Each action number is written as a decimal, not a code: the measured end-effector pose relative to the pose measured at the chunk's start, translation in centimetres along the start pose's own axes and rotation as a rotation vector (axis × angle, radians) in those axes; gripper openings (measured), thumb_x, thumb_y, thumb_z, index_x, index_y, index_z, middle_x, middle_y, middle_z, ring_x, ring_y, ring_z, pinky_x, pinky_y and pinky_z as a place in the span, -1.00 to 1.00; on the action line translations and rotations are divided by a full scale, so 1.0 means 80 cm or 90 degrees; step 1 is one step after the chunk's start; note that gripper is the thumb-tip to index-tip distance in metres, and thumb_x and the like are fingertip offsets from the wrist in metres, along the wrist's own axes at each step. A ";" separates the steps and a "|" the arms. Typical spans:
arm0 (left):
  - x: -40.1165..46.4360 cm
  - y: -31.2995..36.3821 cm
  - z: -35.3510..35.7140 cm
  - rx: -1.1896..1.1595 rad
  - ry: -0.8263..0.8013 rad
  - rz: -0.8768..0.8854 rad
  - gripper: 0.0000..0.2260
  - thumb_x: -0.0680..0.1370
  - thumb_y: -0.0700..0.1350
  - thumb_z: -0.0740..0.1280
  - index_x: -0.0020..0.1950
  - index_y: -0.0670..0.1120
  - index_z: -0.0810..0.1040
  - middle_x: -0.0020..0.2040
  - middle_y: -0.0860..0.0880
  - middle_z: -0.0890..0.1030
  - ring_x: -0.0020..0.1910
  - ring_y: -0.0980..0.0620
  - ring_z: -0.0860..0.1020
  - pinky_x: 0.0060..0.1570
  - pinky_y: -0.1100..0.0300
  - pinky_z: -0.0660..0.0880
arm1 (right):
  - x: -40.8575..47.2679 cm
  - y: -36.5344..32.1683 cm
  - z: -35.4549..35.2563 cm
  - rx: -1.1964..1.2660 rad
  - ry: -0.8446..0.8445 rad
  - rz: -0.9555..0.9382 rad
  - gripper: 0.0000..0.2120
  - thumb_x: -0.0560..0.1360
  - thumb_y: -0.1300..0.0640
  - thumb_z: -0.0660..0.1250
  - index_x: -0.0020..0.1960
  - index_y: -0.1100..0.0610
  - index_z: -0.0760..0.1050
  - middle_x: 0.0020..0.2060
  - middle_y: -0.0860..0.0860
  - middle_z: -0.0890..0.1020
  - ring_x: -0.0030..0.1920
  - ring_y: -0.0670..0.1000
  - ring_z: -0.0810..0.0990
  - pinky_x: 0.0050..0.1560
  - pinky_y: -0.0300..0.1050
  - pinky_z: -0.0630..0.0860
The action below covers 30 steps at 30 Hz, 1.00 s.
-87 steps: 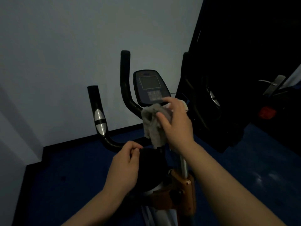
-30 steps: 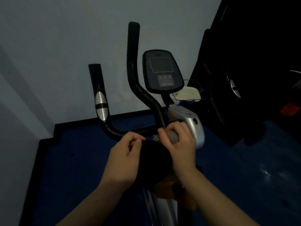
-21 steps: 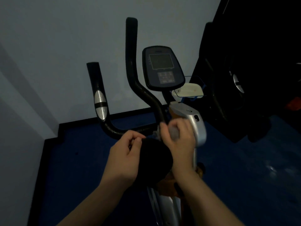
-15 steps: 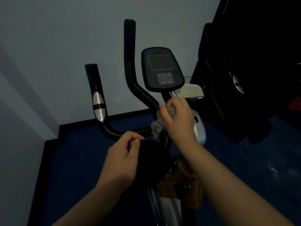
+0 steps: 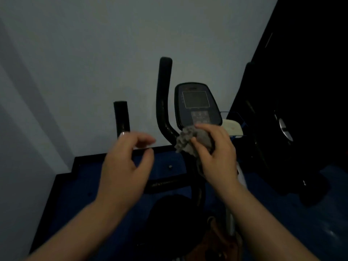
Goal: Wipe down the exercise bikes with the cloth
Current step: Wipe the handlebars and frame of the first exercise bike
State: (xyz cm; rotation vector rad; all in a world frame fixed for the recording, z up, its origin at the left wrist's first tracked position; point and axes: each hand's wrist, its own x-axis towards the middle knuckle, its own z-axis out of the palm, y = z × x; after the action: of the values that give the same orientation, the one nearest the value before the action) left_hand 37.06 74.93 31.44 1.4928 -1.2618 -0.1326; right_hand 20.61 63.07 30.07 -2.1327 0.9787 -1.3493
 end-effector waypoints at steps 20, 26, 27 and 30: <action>0.143 -0.088 0.020 0.266 0.051 0.110 -0.83 0.54 -0.11 0.23 -0.07 -0.07 0.62 -0.24 0.04 0.56 -0.15 0.02 0.45 -0.23 0.10 0.40 | 0.084 -0.023 0.093 -0.099 -0.141 -0.052 -0.83 0.55 -0.06 0.25 -0.02 0.03 0.48 0.03 -0.11 0.40 0.04 -0.06 0.46 -0.01 -0.14 0.47; 0.145 -0.092 0.022 0.253 0.065 0.110 -0.84 0.53 -0.15 0.22 -0.11 -0.07 0.61 -0.26 0.04 0.55 -0.16 0.05 0.41 -0.25 0.12 0.36 | 0.076 -0.012 0.054 -0.055 -0.191 -0.059 -0.95 0.57 0.01 0.21 0.01 -0.08 0.42 -0.05 -0.19 0.46 0.00 -0.19 0.48 -0.06 -0.42 0.38; 0.145 -0.091 0.022 0.251 0.065 0.110 -0.84 0.52 -0.16 0.22 -0.11 -0.07 0.61 -0.25 0.05 0.55 -0.16 0.06 0.40 -0.25 0.13 0.34 | 0.093 -0.019 0.062 -0.033 -0.149 -0.040 -0.89 0.55 0.06 0.28 0.06 -0.05 0.40 -0.01 -0.14 0.48 0.00 -0.20 0.49 -0.06 -0.45 0.39; 0.143 -0.090 0.021 0.258 0.061 0.106 -0.84 0.52 -0.15 0.21 -0.09 -0.07 0.60 -0.24 0.03 0.55 -0.14 0.02 0.42 -0.25 0.08 0.39 | 0.124 -0.036 0.102 0.003 -0.056 -0.017 -0.79 0.49 0.20 0.39 0.09 0.11 0.44 0.04 -0.01 0.45 0.02 -0.14 0.48 0.03 -0.40 0.40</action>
State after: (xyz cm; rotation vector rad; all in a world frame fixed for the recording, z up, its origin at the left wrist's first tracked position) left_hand 45.19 63.96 31.30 1.7017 -1.3831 0.3196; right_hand 31.68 57.38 34.42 -2.1891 0.9149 -1.2574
